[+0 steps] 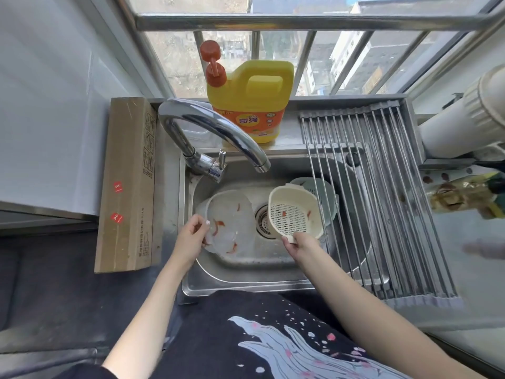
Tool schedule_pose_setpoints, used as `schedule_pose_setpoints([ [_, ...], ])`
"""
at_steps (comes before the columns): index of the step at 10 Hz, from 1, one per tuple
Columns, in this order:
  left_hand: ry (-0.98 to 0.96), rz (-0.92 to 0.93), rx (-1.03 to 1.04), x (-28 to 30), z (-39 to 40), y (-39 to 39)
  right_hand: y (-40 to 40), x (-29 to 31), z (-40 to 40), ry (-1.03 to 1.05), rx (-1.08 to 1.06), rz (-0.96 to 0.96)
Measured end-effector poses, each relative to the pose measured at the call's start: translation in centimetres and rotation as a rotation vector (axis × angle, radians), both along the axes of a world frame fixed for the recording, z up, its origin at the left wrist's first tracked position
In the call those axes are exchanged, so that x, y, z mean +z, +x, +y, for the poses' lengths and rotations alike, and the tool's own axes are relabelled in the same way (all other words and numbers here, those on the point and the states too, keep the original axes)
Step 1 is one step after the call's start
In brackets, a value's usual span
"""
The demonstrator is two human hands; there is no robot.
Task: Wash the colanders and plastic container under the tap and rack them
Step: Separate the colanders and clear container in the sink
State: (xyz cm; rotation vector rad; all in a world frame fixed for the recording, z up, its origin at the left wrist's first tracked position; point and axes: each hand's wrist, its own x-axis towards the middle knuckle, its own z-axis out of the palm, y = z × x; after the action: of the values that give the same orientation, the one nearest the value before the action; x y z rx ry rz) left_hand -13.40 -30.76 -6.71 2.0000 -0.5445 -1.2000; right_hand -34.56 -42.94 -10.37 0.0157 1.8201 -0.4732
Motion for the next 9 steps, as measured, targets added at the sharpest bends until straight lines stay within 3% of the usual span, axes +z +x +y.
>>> schedule_pose_setpoints([
  [1, 0.004, -0.041, -0.025, 0.3, 0.2, -0.1, -0.1, 0.9, 0.8, -0.016, -0.025, 0.088],
  [2, -0.004, -0.076, -0.036, 0.7, 0.2, -0.4, -0.8, 3.2, 1.8, -0.018, 0.197, 0.229],
  [3, -0.002, -0.088, -0.054, 0.9, 0.3, -0.6, -2.9, 5.7, 3.7, -0.025, 1.055, 0.362],
  [4, 0.021, -0.18, -0.163, 0.9, 0.4, -0.6, -3.1, 5.7, 3.4, -0.07, 1.288, 0.41],
  [7, 0.024, -0.664, -0.517, 1.1, -0.2, -2.3, -2.1, 8.1, 3.1, -0.114, 1.12, 0.296],
  [9, -0.024, -0.791, -0.674, 1.0, -0.9, -2.8, -2.1, 8.0, 3.4, -0.075, 1.195, 0.35],
])
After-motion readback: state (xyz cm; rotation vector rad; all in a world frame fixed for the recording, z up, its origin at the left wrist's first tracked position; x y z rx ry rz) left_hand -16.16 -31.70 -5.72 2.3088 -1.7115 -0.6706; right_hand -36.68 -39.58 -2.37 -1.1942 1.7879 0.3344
